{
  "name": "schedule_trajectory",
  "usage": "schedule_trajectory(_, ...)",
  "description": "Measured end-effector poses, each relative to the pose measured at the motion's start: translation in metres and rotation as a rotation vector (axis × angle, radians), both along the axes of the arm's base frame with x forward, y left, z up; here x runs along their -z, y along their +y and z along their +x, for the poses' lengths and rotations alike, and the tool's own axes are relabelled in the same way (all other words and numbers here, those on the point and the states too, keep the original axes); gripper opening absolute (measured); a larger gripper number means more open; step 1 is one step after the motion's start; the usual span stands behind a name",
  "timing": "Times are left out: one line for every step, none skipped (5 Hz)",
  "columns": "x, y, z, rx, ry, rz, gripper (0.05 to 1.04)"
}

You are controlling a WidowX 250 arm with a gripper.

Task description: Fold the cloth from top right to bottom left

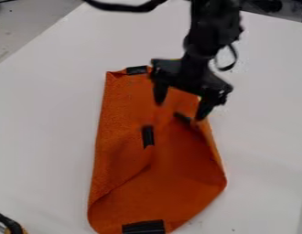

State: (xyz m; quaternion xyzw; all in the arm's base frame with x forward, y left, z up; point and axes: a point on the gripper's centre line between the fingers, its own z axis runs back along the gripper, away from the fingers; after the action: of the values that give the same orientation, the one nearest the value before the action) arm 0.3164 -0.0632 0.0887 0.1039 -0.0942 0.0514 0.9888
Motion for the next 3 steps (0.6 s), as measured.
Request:
schedule_trajectory(-0.01,-0.02,0.01,-0.001,-0.006,0.023,1.001)
schedule_trajectory(-0.021,-0.043,0.02,0.012,-0.021,0.026,1.001)
schedule_trajectory(-0.025,-0.05,0.023,-0.006,-0.031,0.022,1.001)
